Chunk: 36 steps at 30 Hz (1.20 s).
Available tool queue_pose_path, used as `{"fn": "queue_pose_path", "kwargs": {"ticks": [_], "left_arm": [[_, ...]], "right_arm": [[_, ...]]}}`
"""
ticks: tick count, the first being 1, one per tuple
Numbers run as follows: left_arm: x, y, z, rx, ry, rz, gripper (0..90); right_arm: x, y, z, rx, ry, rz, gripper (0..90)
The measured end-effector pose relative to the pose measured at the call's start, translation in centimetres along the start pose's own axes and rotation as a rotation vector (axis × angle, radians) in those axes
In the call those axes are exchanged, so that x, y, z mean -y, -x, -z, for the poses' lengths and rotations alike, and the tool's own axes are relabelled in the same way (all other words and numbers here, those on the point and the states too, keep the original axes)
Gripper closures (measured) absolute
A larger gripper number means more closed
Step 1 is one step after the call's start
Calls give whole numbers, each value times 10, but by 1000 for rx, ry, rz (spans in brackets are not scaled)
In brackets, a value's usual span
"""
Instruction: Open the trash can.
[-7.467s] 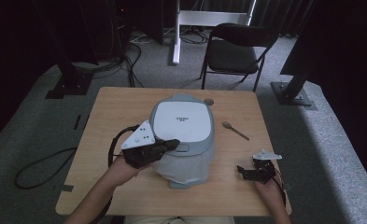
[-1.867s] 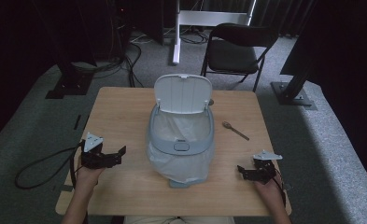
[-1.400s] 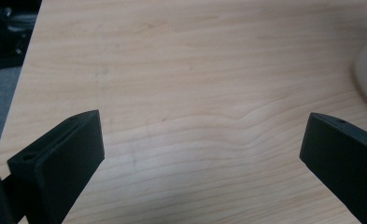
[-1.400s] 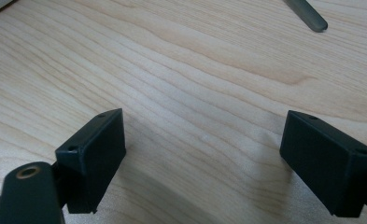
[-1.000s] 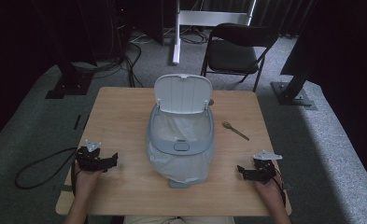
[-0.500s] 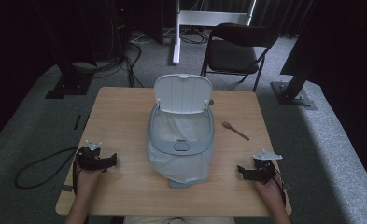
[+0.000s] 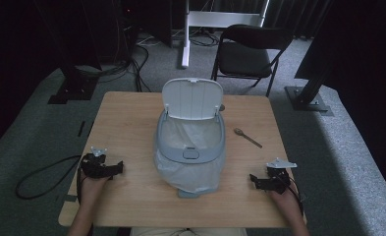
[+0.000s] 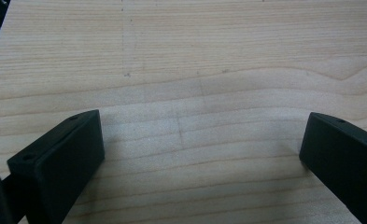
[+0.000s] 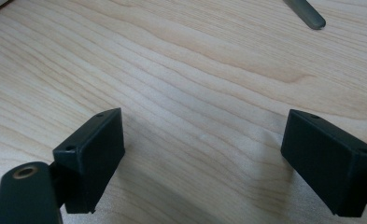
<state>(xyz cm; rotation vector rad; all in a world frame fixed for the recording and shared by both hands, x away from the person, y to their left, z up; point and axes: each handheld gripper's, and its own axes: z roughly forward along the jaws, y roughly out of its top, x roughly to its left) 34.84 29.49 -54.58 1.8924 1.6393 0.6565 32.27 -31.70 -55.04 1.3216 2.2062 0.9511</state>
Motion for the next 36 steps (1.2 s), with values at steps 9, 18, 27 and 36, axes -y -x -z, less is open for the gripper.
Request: {"fn": "queue_pose_path", "kwargs": {"ticks": [9, 18, 27, 36], "left_arm": [[0, 1, 0, -3, 0, 2, 0], [0, 1, 0, -3, -1, 3, 0], [0, 2, 0, 8, -1, -8, 0], [0, 3, 0, 8, -1, -9, 0]], "right_arm": [[-5, -3, 1, 8, -52, -7, 108], [-18, 7, -2, -3, -25, -22, 104], [-49, 16, -19, -6, -6, -6, 105], [-84, 27, -39, 1, 23, 13, 105]]}}
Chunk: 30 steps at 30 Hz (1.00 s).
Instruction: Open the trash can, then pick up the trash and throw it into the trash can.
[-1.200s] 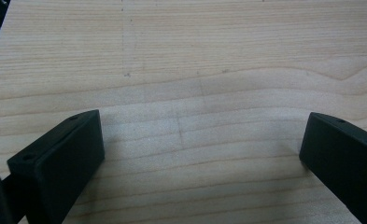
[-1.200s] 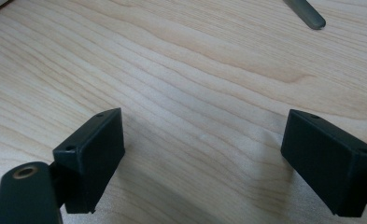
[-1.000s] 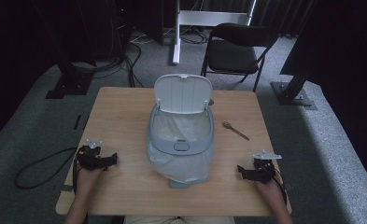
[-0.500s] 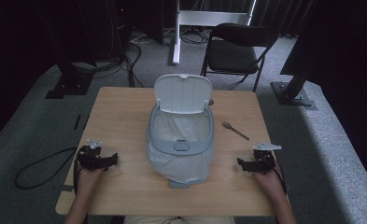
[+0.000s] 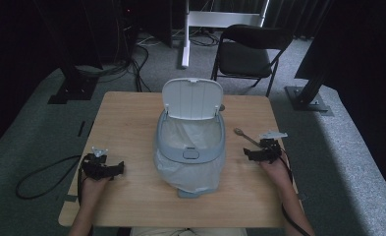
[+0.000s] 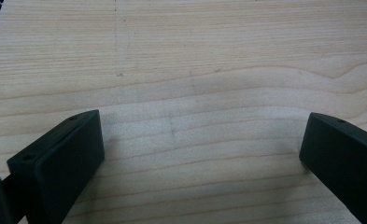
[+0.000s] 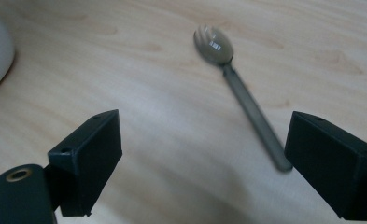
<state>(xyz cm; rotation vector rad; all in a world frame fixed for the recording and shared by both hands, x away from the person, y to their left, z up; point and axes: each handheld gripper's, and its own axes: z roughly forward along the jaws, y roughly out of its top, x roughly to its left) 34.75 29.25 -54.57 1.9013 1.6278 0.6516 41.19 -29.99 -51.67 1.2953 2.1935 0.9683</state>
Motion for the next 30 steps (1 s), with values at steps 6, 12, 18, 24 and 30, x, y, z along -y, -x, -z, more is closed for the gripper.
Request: {"fn": "queue_pose_path", "kwargs": {"ticks": [6, 12, 18, 24, 30], "left_arm": [[0, 0, 0, 0, 2, 1, 0], [0, 0, 0, 0, 2, 1, 0], [0, 0, 0, 1, 2, 0, 0], [0, 0, 0, 2, 2, 0, 0], [0, 0, 0, 2, 2, 0, 0]], "right_arm": [[-13, 9, -16, 10, -9, -3, 106], [-24, 12, -33, 18, -28, 0, 106], [-30, 16, -47, 22, -64, -14, 106], [-28, 20, -55, 35, -102, -23, 123], [-27, 19, -59, 53, -112, -11, 169]]}}
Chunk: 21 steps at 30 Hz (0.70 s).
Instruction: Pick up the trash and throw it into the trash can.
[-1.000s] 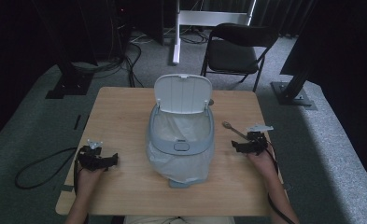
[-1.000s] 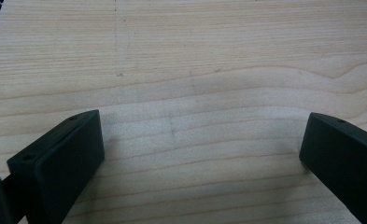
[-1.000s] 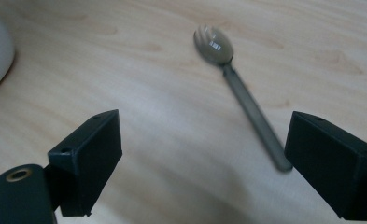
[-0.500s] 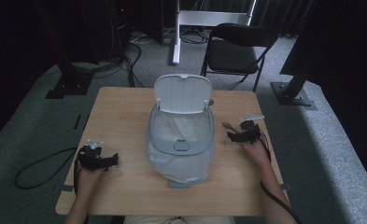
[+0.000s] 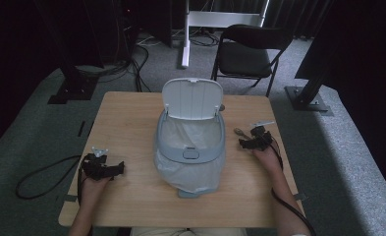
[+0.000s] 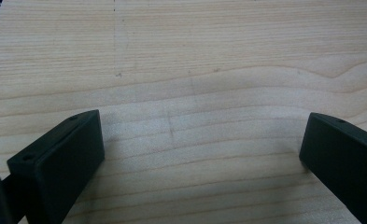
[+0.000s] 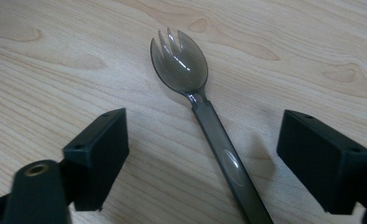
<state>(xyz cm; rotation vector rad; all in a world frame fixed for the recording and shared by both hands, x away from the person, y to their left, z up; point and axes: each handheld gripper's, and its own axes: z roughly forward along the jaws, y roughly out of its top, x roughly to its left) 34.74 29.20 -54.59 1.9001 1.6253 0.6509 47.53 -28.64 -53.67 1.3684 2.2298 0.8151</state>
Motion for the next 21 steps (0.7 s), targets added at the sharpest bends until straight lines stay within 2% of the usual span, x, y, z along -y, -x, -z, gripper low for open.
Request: {"fn": "queue_pose_path", "kwargs": {"ticks": [4, 7, 10, 12, 18, 21], "left_arm": [[0, 0, 0, 0, 0, 0, 0], [0, 0, 0, 0, 0, 0, 0], [0, 0, 0, 0, 0, 0, 0], [0, 0, 0, 0, 0, 0, 0], [0, 0, 0, -1, 0, 0, 0], [0, 0, 0, -1, 0, 0, 0]], "right_arm": [[0, 0, -2, -13, -12, 0, 181], [0, 1, -3, -26, -16, -25, 209], [-1, 1, -2, -27, -19, -29, 222], [-3, 0, -2, -27, -32, -29, 263], [-4, -2, -1, -14, -25, -47, 370], [-5, 1, 0, -2, -28, -60, 459]]}}
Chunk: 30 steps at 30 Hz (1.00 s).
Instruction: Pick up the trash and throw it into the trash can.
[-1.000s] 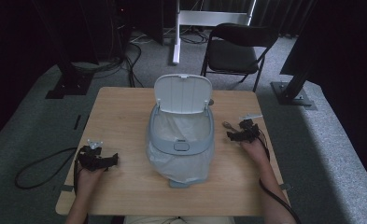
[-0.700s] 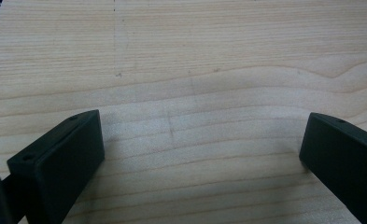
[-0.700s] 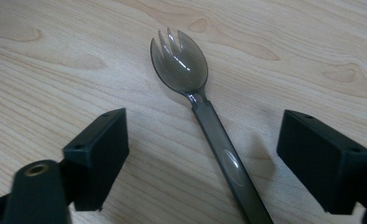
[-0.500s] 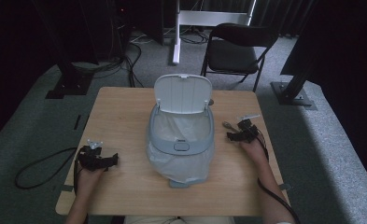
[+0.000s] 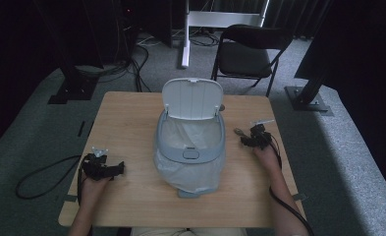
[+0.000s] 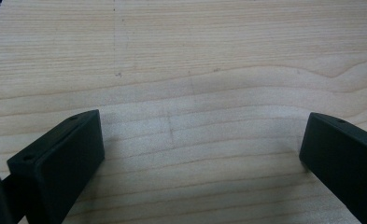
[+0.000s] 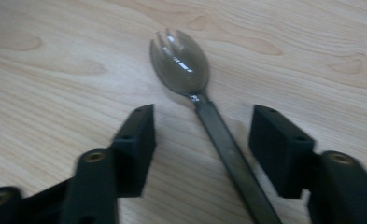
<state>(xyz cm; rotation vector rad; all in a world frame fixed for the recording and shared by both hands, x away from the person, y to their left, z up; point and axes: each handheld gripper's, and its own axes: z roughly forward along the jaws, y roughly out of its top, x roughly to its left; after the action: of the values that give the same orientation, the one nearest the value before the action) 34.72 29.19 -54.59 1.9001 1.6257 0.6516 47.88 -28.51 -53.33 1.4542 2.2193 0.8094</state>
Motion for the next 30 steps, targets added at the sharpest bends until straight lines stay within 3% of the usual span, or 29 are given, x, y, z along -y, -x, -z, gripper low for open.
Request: {"fn": "queue_pose_path", "kwargs": {"ticks": [12, 19, 26, 30], "left_arm": [[0, 0, 0, 1, -1, -1, 0], [0, 0, 0, 1, -1, -1, 0], [0, 0, 0, 0, -1, -1, 0], [0, 0, 0, 2, -1, -3, 0]], "right_arm": [[2, -1, 1, -5, 33, 5, 776], [2, -2, 1, -1, 29, 9, 793], [5, 1, 2, -24, 44, -39, 796], [7, 0, 5, -25, 41, -35, 796]]}}
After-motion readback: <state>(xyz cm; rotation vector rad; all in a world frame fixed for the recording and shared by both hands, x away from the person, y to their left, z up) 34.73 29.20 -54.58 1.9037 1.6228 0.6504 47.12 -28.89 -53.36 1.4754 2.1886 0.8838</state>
